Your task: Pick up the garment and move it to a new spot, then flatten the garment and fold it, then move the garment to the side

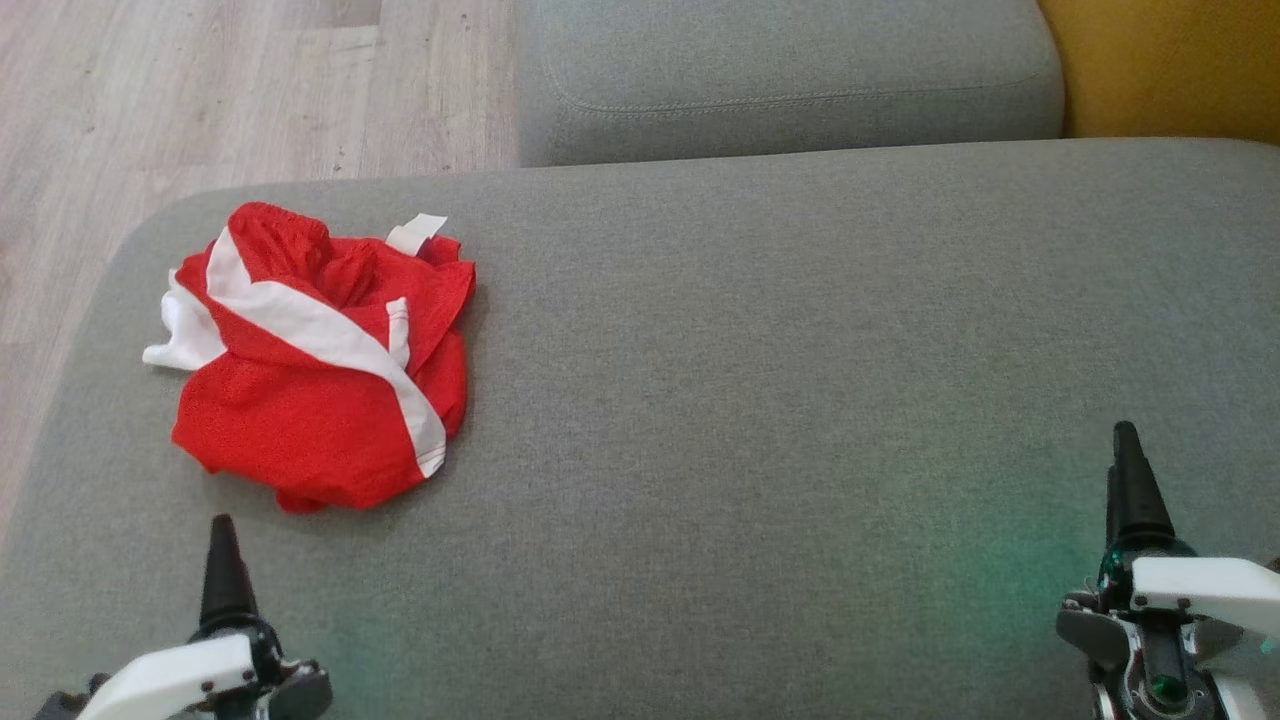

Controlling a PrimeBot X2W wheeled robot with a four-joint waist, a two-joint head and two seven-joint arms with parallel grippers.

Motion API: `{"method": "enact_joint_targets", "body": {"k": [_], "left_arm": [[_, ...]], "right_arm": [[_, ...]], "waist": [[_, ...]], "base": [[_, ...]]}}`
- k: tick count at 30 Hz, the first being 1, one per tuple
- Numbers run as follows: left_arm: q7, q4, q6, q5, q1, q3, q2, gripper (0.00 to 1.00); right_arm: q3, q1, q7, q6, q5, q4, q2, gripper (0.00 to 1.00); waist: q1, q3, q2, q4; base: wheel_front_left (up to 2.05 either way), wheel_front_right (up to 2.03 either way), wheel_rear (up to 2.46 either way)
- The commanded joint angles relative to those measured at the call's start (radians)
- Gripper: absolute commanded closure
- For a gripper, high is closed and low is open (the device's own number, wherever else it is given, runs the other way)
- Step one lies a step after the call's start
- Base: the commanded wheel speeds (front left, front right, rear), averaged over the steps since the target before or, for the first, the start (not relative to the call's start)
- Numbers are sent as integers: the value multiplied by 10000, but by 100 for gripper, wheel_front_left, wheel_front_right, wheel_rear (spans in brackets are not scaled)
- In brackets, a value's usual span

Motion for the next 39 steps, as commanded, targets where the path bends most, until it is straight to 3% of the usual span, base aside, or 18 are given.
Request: {"method": "enact_joint_targets", "body": {"k": [1, 10, 23, 39], "left_arm": [[-109, -469, 87, 317, -358, 270, 73, 0], [-373, -1418, 731, 2000, -403, 161, 80, 0], [-755, -2638, 1543, 5142, -473, -975, 91, 0], [-1194, -2855, 1579, 7844, -632, -2170, 174, 0]], "right_arm": [[55, -406, -114, 22, -402, -461, -44, 0], [194, -439, -379, 27, -2372, -1079, -49, 0], [739, -350, -763, 36, -5468, -1884, -57, 0], [1300, -338, -1205, 45, -8071, -2453, -65, 0]], "waist": [[0, 2, 0, 5], [0, 42, 0, 4], [0, 131, 0, 5], [0, 162, 0, -75]], "base": [[0, 0, 0], [0, 0, 0], [0, 0, 0], [0, 0, 0]]}}
